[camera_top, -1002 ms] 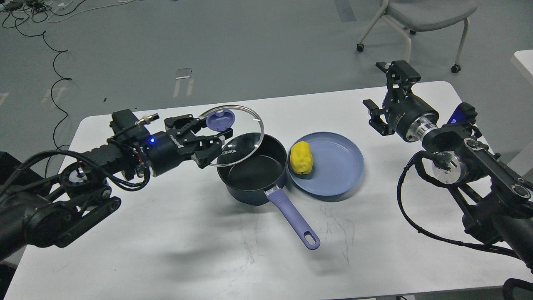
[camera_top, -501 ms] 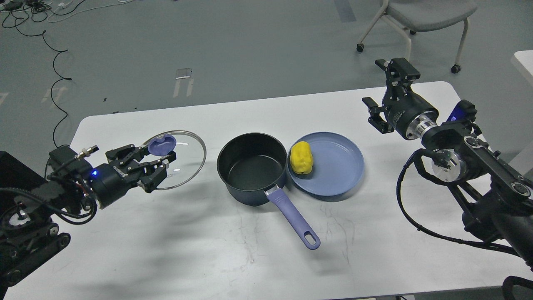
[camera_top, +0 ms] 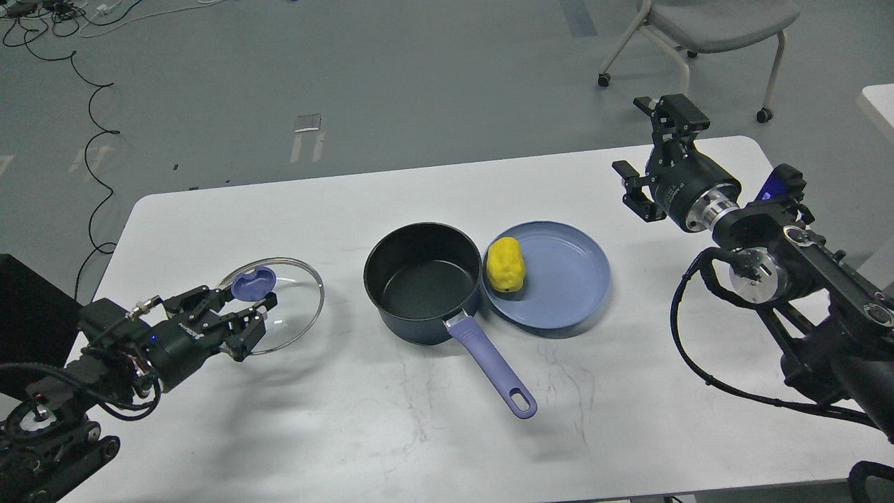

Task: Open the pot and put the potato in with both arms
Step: 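Lower the glass lid onto the table beside the pot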

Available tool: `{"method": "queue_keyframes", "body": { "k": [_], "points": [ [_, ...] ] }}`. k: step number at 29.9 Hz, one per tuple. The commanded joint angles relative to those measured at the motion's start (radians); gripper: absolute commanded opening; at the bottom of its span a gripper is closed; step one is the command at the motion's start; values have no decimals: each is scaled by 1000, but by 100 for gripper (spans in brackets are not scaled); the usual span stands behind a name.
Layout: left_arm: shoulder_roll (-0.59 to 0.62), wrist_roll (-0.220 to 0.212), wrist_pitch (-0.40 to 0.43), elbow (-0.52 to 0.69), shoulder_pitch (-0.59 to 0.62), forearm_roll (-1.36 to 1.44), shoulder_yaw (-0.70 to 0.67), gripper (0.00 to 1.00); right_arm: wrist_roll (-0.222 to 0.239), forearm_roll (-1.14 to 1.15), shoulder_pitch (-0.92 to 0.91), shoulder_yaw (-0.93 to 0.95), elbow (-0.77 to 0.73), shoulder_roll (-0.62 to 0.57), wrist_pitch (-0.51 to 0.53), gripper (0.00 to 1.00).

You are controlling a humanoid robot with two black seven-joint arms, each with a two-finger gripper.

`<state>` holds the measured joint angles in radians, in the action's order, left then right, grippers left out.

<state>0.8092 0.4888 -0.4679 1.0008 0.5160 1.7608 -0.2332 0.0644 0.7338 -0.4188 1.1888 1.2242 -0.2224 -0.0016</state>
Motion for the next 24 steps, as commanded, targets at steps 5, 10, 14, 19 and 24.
{"method": "queue_keyframes", "body": {
  "k": [5,10,14,19,24],
  "points": [
    [-54,0,-8,-51,-21,-3,0,22,0,1,0,2,0,-2,-1,100],
    [-87,0,-21,-111,-21,-3,0,24,-2,-1,2,3,0,-9,-1,100],
    [-90,0,-21,-116,-22,-3,0,27,-2,-1,2,3,0,-8,-1,100],
    [-99,0,-21,-116,-34,-4,0,30,0,-1,2,3,0,-8,-1,100],
    [-102,0,-21,-116,-37,-17,0,49,0,-1,2,3,0,-9,-1,100]
  ]
}}
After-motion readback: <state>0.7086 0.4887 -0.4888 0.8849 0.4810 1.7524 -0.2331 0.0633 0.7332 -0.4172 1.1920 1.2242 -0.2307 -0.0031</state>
